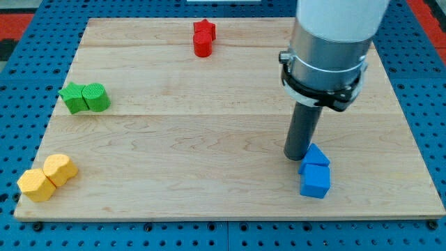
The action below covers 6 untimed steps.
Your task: Push the red star along with red circle towards the center
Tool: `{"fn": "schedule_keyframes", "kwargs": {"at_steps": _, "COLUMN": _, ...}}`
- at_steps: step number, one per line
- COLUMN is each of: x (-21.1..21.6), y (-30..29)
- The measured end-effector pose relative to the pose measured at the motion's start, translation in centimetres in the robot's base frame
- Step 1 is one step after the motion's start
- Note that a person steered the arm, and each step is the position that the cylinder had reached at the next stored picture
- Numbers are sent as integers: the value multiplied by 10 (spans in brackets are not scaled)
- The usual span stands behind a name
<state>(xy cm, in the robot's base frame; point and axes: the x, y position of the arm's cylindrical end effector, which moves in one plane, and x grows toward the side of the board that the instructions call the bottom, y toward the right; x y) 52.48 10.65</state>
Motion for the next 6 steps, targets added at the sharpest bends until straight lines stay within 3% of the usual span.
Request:
{"fn": "schedule_keyframes", "kwargs": {"at_steps": 1, "x": -9, "y": -33}}
{"fn": "schedule_keyframes", "kwargs": {"at_steps": 2, "x": -56, "y": -56}}
{"fn": "schedule_keyframes", "kwargs": {"at_steps": 3, "x": -139, "y": -53}}
{"fn": "schedule_keyframes", "kwargs": {"at_steps": 5, "x": -309, "y": -104}}
{"fn": "schedule_keyframes", "kwargs": {"at_steps": 6, "x": -331, "y": -164}}
